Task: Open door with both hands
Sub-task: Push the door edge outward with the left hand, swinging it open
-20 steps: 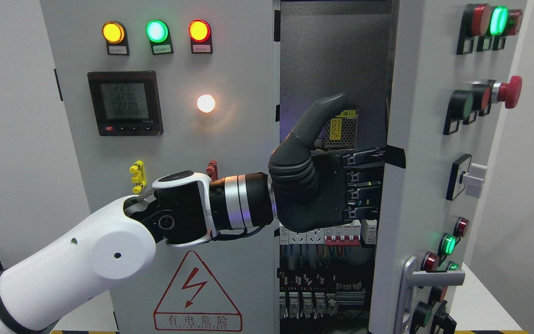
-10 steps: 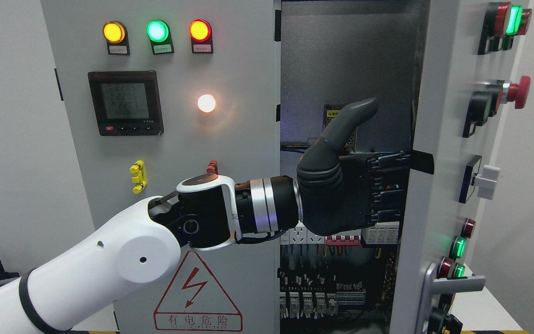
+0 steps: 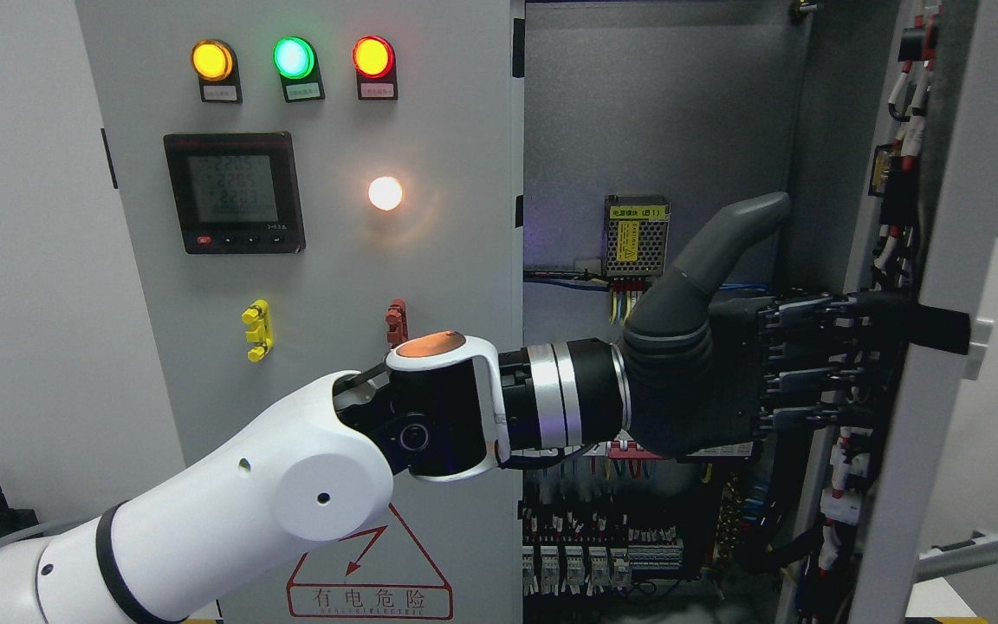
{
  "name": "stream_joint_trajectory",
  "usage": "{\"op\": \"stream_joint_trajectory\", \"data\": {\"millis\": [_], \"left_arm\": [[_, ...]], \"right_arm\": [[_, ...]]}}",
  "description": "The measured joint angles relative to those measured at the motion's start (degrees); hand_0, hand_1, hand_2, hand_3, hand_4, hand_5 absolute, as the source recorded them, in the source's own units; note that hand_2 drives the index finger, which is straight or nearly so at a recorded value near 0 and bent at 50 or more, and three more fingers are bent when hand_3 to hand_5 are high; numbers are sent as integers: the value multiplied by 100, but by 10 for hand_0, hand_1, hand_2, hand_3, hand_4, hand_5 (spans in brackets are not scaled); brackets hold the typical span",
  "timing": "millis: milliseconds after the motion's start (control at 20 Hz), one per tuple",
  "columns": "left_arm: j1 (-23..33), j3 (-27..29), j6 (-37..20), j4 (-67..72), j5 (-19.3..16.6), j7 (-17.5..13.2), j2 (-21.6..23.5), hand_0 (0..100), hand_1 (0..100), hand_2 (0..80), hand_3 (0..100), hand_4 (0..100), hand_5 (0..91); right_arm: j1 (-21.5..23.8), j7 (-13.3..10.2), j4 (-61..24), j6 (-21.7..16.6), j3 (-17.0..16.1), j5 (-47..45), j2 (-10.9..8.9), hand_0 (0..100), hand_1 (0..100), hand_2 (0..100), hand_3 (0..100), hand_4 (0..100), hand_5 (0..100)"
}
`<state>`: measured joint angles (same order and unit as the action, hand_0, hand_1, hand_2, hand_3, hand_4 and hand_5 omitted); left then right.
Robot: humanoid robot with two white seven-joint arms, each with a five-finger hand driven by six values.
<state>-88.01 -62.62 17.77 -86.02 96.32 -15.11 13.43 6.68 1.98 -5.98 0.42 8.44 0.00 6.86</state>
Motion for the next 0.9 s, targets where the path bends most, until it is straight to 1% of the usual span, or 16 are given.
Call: {"op": "stream_joint_trajectory", "data": {"millis": [200, 701, 901], "left_arm": [[-3, 4, 0, 1, -41, 17, -208, 0, 0, 0, 0, 43, 0], [-31, 5, -6, 11, -97, -70, -690, 0, 0, 0, 0, 43, 0], [-41, 2, -25, 31, -210, -67, -887, 0, 0, 0, 0, 43, 0]], "right_arm": [[0, -1, 0, 0, 0, 0, 0, 0, 0, 0, 0, 0, 0], [0, -1, 0, -4, 0, 0, 0, 0, 0, 0, 0, 0, 0], [0, -1, 0, -4, 0, 0, 0, 0, 0, 0, 0, 0, 0]]}}
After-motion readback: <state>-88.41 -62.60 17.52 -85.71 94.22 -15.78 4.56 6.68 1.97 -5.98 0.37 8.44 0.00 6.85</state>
